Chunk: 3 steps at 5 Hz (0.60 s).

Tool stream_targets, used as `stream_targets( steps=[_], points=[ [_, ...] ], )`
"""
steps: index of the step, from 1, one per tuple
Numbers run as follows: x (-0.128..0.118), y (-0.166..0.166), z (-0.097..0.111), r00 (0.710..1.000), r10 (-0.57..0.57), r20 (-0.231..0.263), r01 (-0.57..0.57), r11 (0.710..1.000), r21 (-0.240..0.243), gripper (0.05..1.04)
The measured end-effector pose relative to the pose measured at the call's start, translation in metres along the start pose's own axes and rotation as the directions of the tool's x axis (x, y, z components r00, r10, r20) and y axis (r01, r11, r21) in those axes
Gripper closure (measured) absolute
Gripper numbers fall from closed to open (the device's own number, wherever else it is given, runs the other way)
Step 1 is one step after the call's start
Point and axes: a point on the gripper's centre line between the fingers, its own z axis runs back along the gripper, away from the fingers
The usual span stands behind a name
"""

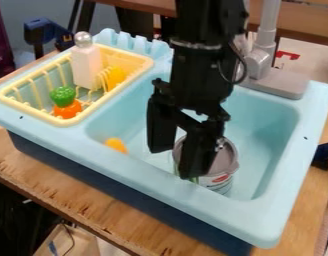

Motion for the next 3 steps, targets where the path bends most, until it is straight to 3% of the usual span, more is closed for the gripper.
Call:
stream_targets(
  steps=[1,3],
  points=[
    [0.003,-0.002,-0.003,1.0,0.02,-0.017,-0.02,1.0,-0.004,0.081],
    [0.014,-0.007,-0.005,0.994,0.083,-0.072,-0.077,0.994,0.081,0.081]
  ],
)
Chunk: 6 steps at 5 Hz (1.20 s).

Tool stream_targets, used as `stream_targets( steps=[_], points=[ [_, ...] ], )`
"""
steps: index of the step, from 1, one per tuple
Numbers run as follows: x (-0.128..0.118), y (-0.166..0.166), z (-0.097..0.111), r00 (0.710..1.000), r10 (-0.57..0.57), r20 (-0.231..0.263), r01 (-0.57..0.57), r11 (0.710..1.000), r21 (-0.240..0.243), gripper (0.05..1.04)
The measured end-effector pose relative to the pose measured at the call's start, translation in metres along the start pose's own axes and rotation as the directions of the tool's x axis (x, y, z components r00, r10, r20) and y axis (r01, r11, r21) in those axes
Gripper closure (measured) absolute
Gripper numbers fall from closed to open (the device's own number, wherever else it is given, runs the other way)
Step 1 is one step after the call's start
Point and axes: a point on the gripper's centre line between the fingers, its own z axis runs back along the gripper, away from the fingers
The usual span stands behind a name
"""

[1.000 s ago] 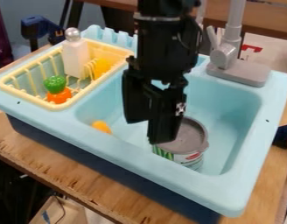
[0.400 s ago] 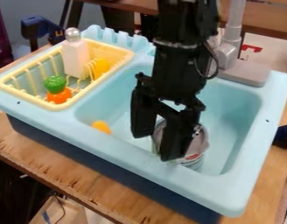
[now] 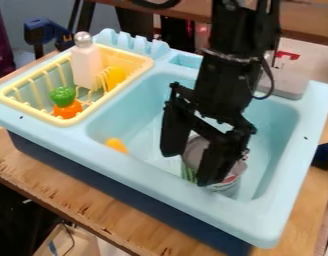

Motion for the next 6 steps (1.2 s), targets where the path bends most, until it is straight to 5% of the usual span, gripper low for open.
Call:
stream_targets(
  steps=[2,3,4,5,6],
  points=[
    [0.018,-0.001,-0.015,1.0,0.003,-0.022,-0.004,1.0,-0.017,0.083],
    [0.031,0.006,-0.014,1.0,0.0,-0.014,0.001,1.0,0.015,0.082],
    [0.047,0.028,-0.005,1.0,0.002,0.027,-0.004,0.997,0.077,0.083],
    [0.064,0.044,0.015,0.994,-0.003,0.109,-0.007,0.995,0.096,0.083],
    [0.066,0.053,0.024,0.991,-0.012,0.136,-0.001,0.995,0.096,0.083]
  ],
)
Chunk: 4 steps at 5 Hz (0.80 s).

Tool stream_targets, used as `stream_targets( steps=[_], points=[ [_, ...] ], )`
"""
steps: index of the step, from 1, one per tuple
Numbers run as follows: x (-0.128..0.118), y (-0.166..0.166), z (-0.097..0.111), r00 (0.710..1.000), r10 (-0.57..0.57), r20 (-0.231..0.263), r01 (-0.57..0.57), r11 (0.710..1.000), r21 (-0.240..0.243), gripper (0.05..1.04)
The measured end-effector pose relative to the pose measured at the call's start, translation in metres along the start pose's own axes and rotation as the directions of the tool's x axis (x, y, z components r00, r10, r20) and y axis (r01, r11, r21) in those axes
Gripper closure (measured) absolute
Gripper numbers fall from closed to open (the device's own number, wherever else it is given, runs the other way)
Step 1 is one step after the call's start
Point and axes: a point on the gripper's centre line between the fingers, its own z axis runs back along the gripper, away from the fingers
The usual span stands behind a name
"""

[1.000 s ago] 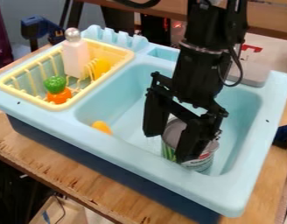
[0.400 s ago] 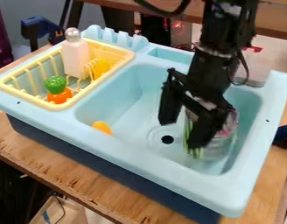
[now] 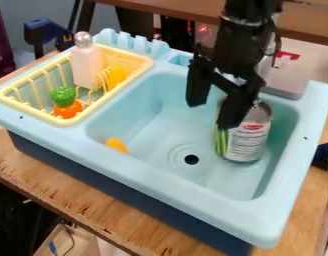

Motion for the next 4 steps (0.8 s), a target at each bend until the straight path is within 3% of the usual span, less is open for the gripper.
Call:
stream_targets(
  steps=[1,3,4],
  points=[
    [-0.004,-0.001,-0.003,1.0,-0.015,-0.008,0.015,1.0,-0.021,0.083],
    [-0.067,0.007,0.038,0.998,-0.044,-0.034,0.041,0.994,-0.098,0.083],
    [-0.093,0.023,0.061,0.999,-0.036,0.006,0.037,0.998,-0.059,0.083]
  ],
)
